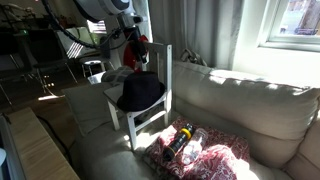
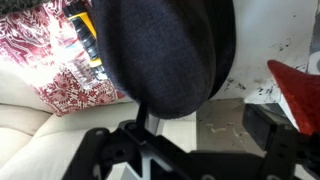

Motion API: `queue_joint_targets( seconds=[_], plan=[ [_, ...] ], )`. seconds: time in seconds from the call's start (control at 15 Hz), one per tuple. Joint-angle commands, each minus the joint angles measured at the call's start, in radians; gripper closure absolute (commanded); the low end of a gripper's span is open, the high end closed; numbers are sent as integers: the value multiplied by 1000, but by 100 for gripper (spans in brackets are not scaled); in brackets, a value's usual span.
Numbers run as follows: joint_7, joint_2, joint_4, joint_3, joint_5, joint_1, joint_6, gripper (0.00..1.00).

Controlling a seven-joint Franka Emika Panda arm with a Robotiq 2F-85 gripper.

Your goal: Pick up the red hat and hang it on the left side of the chairs backrest, pick up the black hat and put it on the chair seat

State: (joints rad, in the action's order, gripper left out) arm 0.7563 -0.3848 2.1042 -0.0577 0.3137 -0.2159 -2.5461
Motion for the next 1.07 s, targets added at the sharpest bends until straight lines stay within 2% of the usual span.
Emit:
queue_joint_targets(
  seconds=[0.0, 0.07, 0.2, 0.27, 0.33, 0.47, 0.53, 0.87, 0.93, 1.0],
  plan=[
    [-220, 134, 96, 36, -99, 74, 8, 0],
    [-303, 174, 118, 44, -134, 96, 18, 0],
    [-446, 243, 158, 124, -181, 187, 35, 0],
    [-520, 277, 170, 135, -228, 207, 52, 1],
    [-590, 313, 187, 219, -304, 277, 68, 0],
    [-739, 373, 188, 193, -417, 276, 157, 0],
    [-809, 405, 184, 149, -470, 247, 211, 0],
    [-890, 518, 177, 79, -461, 239, 392, 0],
    [-895, 532, 177, 70, -452, 238, 405, 0],
    [-860, 486, 146, 75, -445, 229, 377, 0]
  ],
)
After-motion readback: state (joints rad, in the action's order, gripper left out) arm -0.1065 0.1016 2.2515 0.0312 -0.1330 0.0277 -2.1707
